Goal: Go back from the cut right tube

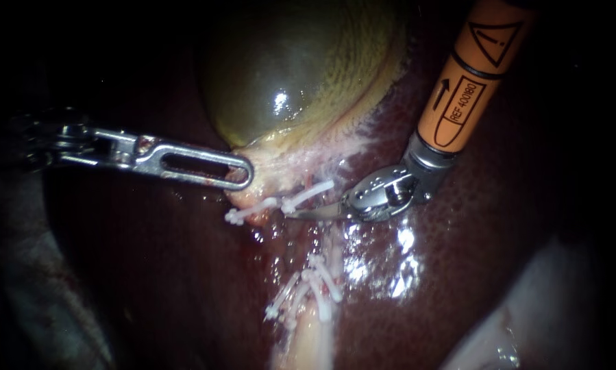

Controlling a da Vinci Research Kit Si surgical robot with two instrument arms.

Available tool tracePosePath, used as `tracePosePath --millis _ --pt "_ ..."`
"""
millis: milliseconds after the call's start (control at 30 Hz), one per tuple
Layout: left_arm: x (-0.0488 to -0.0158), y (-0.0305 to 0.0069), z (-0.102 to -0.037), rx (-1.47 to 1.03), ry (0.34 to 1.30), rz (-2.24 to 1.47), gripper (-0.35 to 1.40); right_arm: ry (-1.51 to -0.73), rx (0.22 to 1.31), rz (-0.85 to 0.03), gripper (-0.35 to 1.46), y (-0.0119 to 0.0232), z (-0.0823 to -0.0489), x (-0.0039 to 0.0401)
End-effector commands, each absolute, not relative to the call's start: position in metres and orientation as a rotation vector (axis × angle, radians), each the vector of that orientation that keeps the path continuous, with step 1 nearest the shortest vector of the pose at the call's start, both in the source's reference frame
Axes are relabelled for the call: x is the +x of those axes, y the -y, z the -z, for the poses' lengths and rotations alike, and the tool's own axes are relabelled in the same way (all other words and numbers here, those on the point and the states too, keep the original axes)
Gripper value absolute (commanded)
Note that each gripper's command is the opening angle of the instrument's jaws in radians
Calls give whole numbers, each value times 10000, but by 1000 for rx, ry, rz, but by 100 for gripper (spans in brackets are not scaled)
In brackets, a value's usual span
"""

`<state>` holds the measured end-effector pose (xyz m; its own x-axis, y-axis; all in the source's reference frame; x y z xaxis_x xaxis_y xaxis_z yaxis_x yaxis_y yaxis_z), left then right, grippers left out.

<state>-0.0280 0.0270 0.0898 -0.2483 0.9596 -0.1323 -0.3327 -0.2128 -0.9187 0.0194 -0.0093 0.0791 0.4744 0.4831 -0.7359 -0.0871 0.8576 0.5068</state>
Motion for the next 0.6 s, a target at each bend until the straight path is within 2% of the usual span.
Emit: tracePosePath --millis 33,600 --pt "-280 -270 -898 -940 995 -1654 -35 -1024 434 -362 -35 94 -791 194" --pt "-279 -271 -897 -940 997 -1653 -35 -1025 435 -360 -35 93 -791 190"
